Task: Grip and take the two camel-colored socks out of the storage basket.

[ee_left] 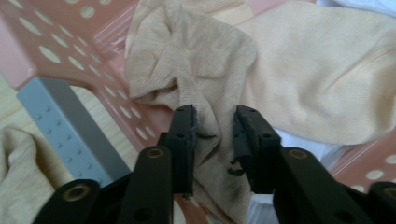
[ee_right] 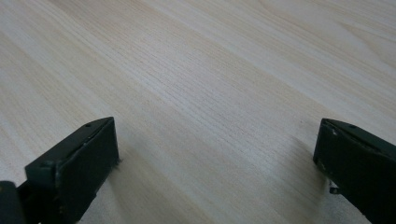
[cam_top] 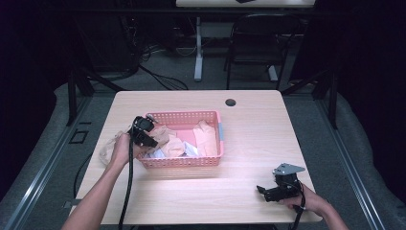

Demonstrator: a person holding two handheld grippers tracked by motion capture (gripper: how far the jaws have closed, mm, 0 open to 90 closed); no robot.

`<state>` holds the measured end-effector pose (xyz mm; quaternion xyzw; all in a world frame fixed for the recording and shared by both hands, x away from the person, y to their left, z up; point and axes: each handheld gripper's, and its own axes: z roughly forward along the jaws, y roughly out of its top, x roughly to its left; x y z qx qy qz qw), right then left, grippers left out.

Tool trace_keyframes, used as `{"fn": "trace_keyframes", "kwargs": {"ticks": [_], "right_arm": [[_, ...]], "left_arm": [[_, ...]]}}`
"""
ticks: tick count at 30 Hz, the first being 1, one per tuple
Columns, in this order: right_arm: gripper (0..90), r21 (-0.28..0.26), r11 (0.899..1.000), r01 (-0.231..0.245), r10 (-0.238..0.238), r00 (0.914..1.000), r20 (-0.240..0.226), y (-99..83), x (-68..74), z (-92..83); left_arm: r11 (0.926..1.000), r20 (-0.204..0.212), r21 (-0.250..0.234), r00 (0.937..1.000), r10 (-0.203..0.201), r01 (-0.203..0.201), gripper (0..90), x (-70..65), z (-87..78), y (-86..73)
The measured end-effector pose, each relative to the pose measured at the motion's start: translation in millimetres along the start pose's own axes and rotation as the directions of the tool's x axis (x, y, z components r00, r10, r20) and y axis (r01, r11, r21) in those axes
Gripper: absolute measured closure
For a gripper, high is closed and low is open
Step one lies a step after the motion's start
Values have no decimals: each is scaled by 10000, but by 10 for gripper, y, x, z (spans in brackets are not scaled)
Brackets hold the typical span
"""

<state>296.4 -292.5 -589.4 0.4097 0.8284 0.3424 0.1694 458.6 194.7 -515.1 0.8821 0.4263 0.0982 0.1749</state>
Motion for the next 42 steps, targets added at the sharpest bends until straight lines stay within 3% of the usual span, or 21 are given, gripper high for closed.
{"fn": "trace_keyframes", "kwargs": {"ticks": [4,10,21,26,27,30,31,42], "right_arm": [[0,19,10000,12,-12,10000,30,0,-1,-1],[0,8,10000,-3,3,10000,8,0,0,0],[0,10,10000,-4,4,10000,2,1,0,-1],[0,-2,10000,3,-3,10000,6,0,0,0],[0,6,10000,-4,4,10000,2,0,0,0],[0,2,10000,4,-4,10000,4,0,0,0],[0,6,10000,0,0,10000,6,0,0,0],[0,14,10000,4,-4,10000,-20,1,-1,0]], "left_arm": [[9999,78,-97,9999,88,-87,787,-9,-28,-4],[9995,363,101,9989,289,-293,835,-24,-87,38],[9976,994,288,9932,605,-636,844,16,-361,195],[9964,1026,385,9922,713,-756,844,23,-450,243],[9965,1243,350,9897,710,-759,843,39,-506,271],[9959,1393,382,9873,760,-821,843,48,-558,301],[9961,1632,327,9837,760,-824,843,66,-610,331],[9944,1575,262,9827,973,-1027,841,101,-924,473]]}}
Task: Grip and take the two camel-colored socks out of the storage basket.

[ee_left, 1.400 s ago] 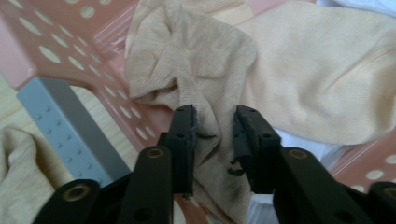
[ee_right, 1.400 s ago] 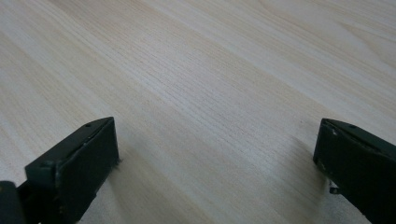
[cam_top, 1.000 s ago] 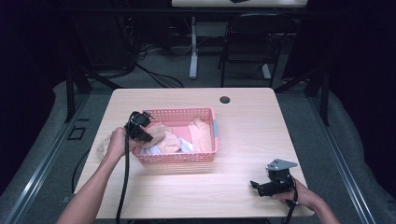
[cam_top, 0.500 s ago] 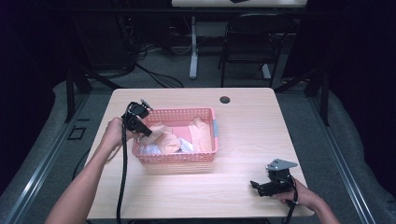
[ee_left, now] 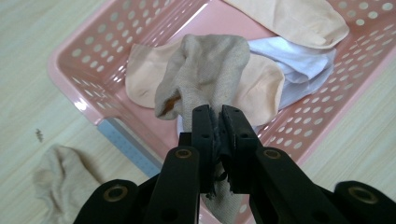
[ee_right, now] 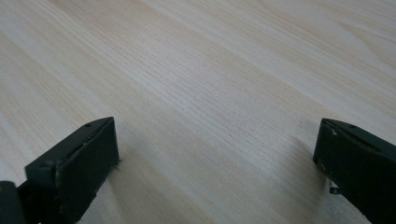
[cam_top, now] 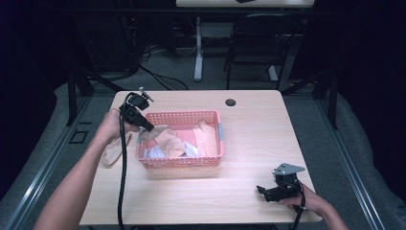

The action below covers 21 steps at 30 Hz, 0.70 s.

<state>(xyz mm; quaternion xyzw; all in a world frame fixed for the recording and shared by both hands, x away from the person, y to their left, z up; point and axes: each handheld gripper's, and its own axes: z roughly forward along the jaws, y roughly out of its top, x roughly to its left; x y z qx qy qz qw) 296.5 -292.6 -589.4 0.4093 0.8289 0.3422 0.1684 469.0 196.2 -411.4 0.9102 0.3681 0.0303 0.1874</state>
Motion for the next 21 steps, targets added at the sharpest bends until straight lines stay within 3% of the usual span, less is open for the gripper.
{"fn": "trace_keyframes", "kwargs": {"ticks": [12,21], "right_arm": [[0,-19,10000,1,-1,10000,12,-1,1,0],[0,-71,10000,-47,47,10000,16,-3,5,4]], "left_arm": [[9996,-18,155,9997,249,-249,840,-32,-302,133],[9989,-291,211,9987,417,-411,839,-54,-601,206]]}}
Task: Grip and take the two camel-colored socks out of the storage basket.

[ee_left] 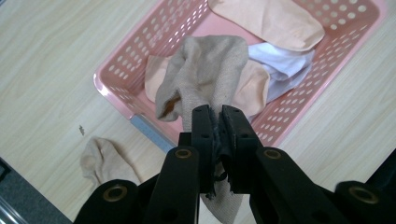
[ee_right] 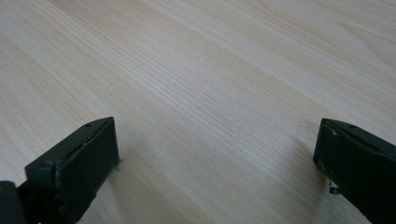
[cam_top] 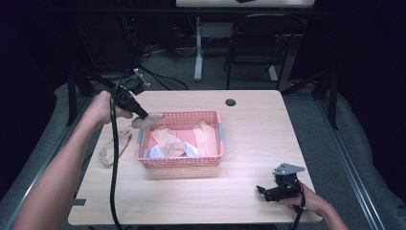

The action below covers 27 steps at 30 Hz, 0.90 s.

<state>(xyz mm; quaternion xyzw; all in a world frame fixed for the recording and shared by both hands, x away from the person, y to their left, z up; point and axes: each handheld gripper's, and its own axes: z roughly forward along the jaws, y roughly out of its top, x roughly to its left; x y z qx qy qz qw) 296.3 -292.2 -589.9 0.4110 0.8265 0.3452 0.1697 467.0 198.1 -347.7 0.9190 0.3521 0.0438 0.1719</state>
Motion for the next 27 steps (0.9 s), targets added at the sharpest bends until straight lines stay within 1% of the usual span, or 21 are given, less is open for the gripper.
{"fn": "trace_keyframes", "kwargs": {"ticks": [1,4,5,10,12,13,14,15,17,19,21,24,25,26,27], "right_arm": [[0,69,10000,55,-55,10000,12,3,-4,-4],[0,50,10000,48,-48,10000,-4,2,-4,-3],[0,62,10000,52,-52,10000,-2,2,-4,-5],[0,55,10000,52,-52,10000,-48,2,-6,-3],[0,78,9999,70,-71,10000,31,2,-5,-4],[0,78,9999,66,-66,10000,31,2,-5,-5],[0,53,10000,46,-46,10000,-8,2,-4,-4],[0,64,10000,53,-53,10000,12,2,-5,-4],[0,51,10000,48,-48,10000,-8,2,-4,-4],[0,49,10000,47,-47,10000,-7,2,-4,-3],[0,56,10000,49,-49,10000,-3,2,-4,-4],[0,49,10000,50,-50,10000,-8,2,-5,-3],[0,54,10000,47,-47,10000,-6,2,-4,-4],[0,47,10000,50,-50,10000,-9,2,-5,-3],[0,59,10000,48,-48,10000,-4,2,-4,-4]], "left_arm": [[10000,-7,-1,10000,-18,18,840,1,-24,0],[10000,-90,3,10000,10,-10,839,7,-85,-1],[10000,-122,-90,9999,-32,31,839,8,-114,-5],[10000,-293,-29,9996,-11,10,839,9,-238,9],[10000,-404,-17,9992,-10,9,839,9,-305,5],[10000,-404,-17,9992,-10,9,839,9,-305,5],[10000,-491,10,9988,-5,5,839,15,-371,-5],[10000,-561,6,9984,-23,24,839,17,-404,-14],[10000,-625,55,9980,-50,53,839,32,-461,-35],[9999,-689,44,9976,-93,97,839,35,-478,-44],[9997,-840,96,9962,-209,218,839,69,-546,-93],[9992,-894,114,9953,-371,383,839,118,-580,-155],[9992,-894,114,9953,-371,383,839,118,-580,-155],[9988,-952,142,9944,-461,477,839,148,-592,-186],[9978,-972,152,9932,-634,651,839,200,-592,-246]]}}
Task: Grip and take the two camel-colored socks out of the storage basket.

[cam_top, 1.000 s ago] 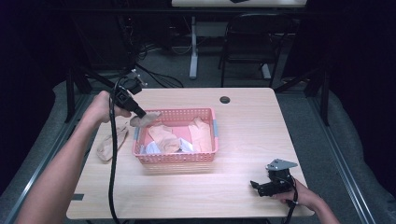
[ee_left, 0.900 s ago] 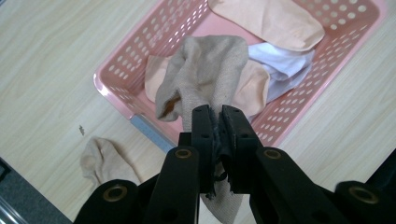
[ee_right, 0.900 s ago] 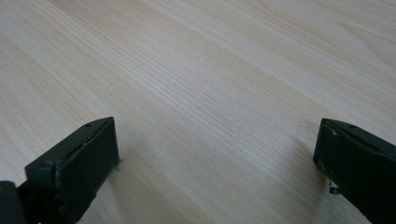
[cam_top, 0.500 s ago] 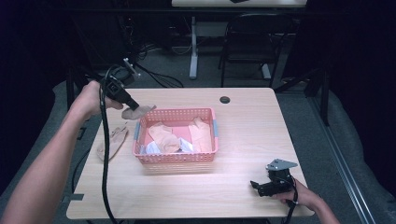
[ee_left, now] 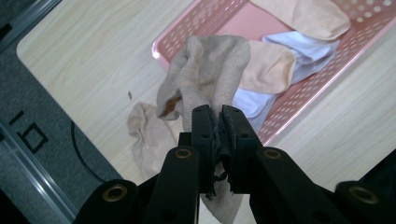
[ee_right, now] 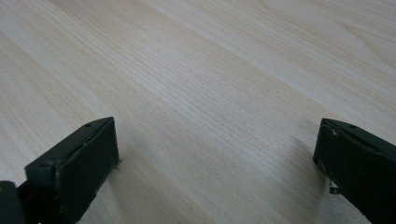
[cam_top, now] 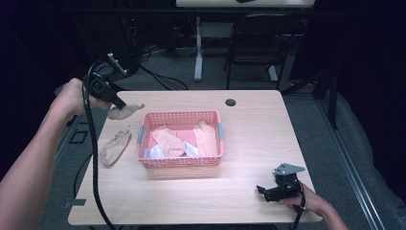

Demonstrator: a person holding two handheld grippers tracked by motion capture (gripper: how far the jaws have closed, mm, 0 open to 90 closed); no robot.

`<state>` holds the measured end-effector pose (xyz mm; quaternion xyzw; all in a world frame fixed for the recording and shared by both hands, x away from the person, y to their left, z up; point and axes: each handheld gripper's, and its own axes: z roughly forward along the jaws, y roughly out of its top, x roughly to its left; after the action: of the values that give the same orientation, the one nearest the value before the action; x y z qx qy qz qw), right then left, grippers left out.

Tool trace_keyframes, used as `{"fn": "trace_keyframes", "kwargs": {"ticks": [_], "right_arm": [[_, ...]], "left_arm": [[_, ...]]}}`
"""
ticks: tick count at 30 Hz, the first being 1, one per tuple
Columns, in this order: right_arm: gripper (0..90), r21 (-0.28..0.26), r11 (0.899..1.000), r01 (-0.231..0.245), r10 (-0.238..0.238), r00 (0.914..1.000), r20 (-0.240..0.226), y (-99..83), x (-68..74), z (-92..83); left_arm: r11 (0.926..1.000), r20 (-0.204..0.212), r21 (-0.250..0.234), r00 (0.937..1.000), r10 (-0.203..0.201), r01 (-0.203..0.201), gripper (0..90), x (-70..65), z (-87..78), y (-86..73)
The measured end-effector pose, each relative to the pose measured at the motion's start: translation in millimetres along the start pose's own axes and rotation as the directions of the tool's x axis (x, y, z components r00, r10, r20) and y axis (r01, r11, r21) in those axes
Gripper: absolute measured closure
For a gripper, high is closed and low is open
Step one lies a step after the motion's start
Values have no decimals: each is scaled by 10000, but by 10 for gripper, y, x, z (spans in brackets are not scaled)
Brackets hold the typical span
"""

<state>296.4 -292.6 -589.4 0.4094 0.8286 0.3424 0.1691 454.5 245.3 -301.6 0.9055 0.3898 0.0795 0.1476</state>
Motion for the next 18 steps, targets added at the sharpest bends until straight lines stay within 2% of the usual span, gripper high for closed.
{"fn": "trace_keyframes", "kwargs": {"ticks": [8,9,14,18], "right_arm": [[0,-4,10000,3,-3,10000,-6,0,0,0],[0,-3,10000,-1,1,10000,-1,0,0,0],[0,-4,10000,-2,2,10000,-4,0,0,0],[0,-5,10000,-5,5,10000,-3,0,0,0]], "left_arm": [[9975,-23,307,9980,-630,631,839,208,89,-225],[9962,-10,312,9966,-818,818,839,245,112,-269],[9907,-168,629,9927,-1194,1202,839,404,202,-470],[9865,-192,734,9892,-1456,1467,840,473,268,-571]]}}
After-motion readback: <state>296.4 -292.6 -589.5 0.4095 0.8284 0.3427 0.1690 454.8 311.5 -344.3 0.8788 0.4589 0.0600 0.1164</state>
